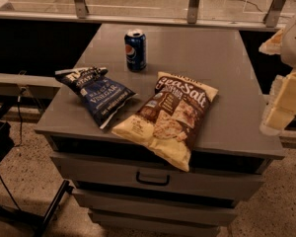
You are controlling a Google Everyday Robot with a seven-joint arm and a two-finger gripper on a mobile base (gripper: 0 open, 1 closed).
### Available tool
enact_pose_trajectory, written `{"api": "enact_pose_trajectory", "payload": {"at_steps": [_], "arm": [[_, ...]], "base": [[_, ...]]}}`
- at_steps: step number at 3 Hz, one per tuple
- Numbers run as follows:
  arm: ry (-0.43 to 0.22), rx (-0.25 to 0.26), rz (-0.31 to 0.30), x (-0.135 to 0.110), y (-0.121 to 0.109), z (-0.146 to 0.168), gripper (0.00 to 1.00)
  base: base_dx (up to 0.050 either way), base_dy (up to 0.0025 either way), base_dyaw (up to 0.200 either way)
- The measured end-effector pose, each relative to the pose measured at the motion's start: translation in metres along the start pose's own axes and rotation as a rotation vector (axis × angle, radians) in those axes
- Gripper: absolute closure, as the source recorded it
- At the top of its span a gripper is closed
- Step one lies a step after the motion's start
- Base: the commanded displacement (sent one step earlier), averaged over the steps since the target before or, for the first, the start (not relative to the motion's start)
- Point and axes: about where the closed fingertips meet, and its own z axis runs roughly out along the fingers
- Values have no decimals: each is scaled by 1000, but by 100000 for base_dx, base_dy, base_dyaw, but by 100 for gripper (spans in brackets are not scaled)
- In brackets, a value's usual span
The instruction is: Pick pepsi can
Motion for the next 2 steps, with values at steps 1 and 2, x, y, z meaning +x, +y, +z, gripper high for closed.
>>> {"api": "enact_pose_trajectory", "payload": {"at_steps": [1, 2], "arm": [[-1, 1, 0, 0, 0, 0, 0], [-32, -10, -7, -17, -22, 6, 0]], "base": [[0, 0, 0], [0, 0, 0]]}}
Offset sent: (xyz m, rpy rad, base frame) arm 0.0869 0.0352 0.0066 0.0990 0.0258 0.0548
